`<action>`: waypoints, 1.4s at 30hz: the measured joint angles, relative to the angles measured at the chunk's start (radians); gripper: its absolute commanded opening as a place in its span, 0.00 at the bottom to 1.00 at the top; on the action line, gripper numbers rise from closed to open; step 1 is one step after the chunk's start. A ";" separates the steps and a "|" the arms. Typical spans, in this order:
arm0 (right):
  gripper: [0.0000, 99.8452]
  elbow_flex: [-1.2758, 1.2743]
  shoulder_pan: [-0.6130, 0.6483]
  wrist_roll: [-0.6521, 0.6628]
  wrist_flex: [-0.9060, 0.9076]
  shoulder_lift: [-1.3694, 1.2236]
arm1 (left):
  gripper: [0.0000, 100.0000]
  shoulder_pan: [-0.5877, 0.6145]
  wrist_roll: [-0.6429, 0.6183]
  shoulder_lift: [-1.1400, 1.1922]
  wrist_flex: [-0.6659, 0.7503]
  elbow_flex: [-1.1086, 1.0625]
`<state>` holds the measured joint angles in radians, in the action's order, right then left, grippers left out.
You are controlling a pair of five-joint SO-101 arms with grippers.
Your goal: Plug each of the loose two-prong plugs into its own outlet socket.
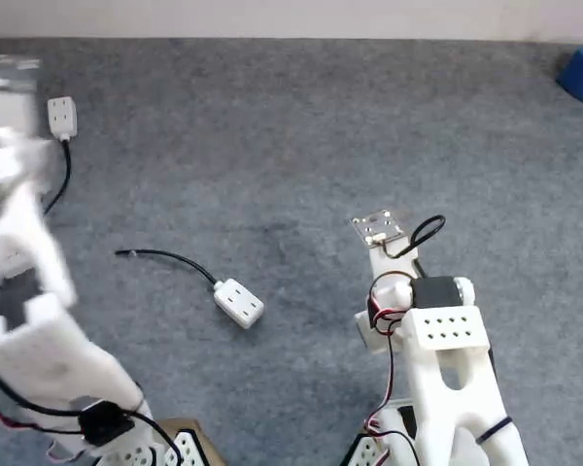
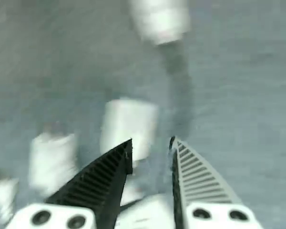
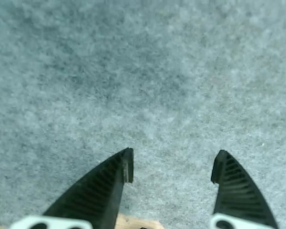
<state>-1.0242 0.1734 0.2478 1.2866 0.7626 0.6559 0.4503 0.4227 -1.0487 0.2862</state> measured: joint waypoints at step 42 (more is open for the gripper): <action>0.27 0.000 0.000 0.006 0.000 0.000 | 0.00 0.552 0.232 1.017 -0.270 1.065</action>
<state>-1.0242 0.1734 0.2539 1.2866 0.7626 1.2083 0.6820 1.4400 -1.3188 1.3510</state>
